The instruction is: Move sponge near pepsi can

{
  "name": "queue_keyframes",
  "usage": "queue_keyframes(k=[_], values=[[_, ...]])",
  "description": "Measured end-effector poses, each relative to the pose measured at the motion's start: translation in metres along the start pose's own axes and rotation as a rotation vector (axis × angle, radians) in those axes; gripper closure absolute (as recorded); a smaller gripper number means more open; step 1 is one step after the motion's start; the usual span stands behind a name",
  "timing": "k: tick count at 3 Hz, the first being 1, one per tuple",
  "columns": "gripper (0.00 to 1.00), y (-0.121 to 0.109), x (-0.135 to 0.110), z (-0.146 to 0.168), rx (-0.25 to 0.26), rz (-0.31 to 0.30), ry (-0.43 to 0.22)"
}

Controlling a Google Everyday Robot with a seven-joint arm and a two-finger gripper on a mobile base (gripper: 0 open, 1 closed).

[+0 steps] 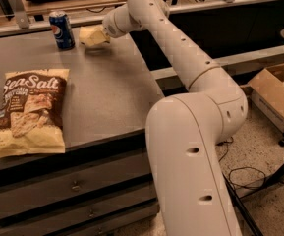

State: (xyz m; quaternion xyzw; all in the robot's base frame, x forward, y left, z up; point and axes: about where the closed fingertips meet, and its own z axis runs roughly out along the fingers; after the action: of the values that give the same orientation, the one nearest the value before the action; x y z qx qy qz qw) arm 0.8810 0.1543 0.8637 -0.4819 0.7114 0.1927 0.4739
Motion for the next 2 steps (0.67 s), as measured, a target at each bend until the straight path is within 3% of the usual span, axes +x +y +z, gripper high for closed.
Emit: queue_keyframes(k=[2], values=[[0.00, -0.006, -0.007, -0.018, 0.026, 0.021, -0.032]])
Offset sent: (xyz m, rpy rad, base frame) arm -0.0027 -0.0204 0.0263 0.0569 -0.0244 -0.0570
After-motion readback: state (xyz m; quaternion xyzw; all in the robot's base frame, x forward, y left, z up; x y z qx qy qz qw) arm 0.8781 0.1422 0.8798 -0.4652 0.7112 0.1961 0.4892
